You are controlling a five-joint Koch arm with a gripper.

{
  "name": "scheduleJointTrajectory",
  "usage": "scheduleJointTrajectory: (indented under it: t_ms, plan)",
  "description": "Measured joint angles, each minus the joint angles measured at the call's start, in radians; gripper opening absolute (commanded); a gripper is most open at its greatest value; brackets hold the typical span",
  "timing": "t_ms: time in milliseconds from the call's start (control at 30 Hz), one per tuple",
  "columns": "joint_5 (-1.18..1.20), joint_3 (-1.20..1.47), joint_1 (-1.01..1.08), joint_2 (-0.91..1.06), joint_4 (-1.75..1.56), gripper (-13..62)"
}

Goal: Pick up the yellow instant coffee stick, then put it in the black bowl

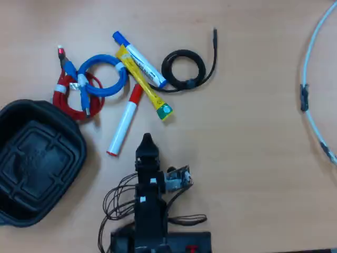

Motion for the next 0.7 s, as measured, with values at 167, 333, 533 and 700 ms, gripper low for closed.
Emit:
scheduleJointTrajectory:
  t_ms: [167,333,533,700]
  plan:
    - [0.0,0.0,-0.002,0.0,0.0,32.5]
    - [-0.002,-0.015,-0.008,0.0,0.002,32.5]
    - [-0.003,-0.115,-0.052,0.0,0.054,32.4]
    - [-0.003,-0.239,-0.061,0.0,0.253,32.4]
